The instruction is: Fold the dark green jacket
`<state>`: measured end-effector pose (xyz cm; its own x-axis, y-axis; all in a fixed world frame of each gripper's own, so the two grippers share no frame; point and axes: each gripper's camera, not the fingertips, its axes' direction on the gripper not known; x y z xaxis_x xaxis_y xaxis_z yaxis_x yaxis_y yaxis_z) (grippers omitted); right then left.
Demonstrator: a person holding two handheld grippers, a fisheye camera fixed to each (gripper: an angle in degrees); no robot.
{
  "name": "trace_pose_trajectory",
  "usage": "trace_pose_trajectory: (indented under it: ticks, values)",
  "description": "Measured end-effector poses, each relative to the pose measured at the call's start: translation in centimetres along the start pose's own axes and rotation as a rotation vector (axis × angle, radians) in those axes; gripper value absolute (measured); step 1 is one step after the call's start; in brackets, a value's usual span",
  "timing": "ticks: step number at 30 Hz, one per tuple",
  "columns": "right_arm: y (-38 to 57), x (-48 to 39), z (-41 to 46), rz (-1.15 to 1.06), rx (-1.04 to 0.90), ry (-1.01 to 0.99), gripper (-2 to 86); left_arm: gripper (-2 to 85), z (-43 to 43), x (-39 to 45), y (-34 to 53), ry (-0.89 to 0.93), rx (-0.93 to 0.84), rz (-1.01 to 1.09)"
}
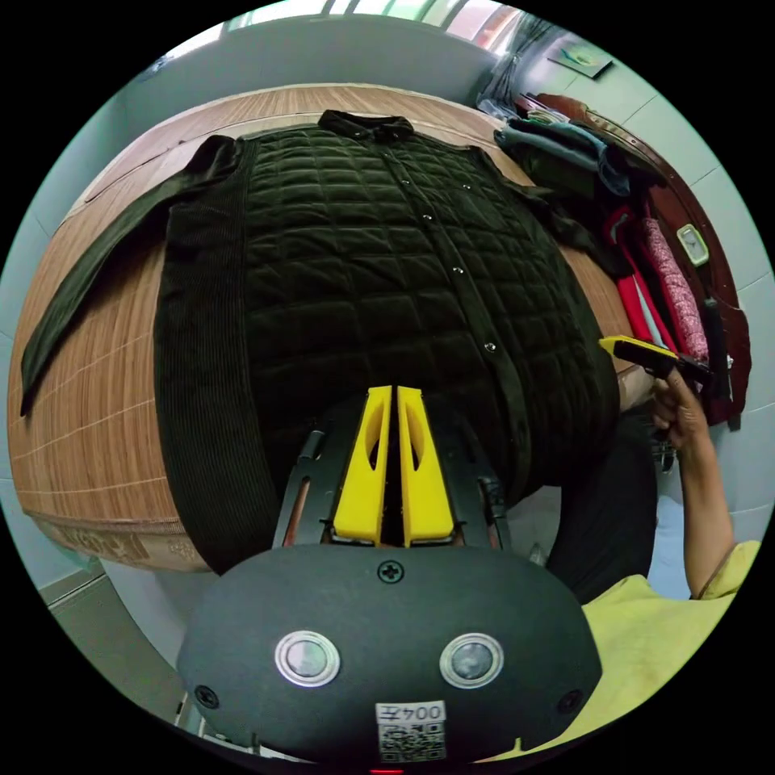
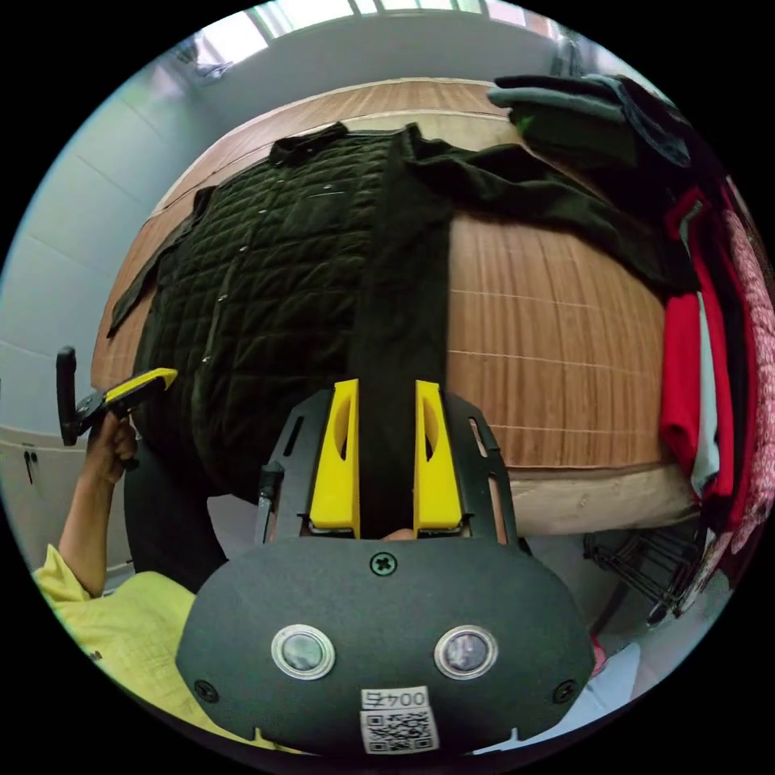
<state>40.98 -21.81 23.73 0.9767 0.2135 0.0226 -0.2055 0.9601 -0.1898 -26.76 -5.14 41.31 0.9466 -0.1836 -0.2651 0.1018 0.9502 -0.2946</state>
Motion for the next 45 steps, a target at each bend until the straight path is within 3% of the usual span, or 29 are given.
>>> trace_pose_trajectory:
  ticks: [7,15,24,30,32,35,40,45]
  values:
    - [0.4,1.2,0.4,-0.093,-0.029,0.107,5.8,1.2,0.2,0.6,-0.3,0.013,-0.006,-0.019]
    - [-0.1,6.4,-2.1,-0.062,-0.047,0.036,0.6,0.8,0.4,1.4,-0.5,0.027,-0.017,-0.025]
    - [-1.6,12.5,-5.4,0.023,0.075,-0.211,6.2,0.3,0.7,2.5,-0.6,0.03,-0.017,-0.023]
    - [-2.0,10.7,-2.9,-0.108,0.022,-0.055,4.0,0.2,0.8,2.7,-0.4,0.047,-0.009,-0.036]
    - [-2.5,12.1,-3.5,-0.088,-0.003,-0.113,3.1,0.2,0.8,2.6,-0.4,0.062,-0.012,-0.04]
    - [-3.6,16.6,-6.4,-0.01,0.066,-0.134,6.2,0.2,0.9,2.5,-0.5,0.084,-0.021,-0.046]
    - [-6.2,29.2,-12.3,0.321,0.289,-0.174,10.9,0.1,0.9,2.8,-0.6,0.085,-0.025,-0.054]
    - [-10.3,38.3,-15.4,0.515,0.323,0.012,12.4,0.2,0.9,3.6,-0.9,0.051,-0.049,-0.033]
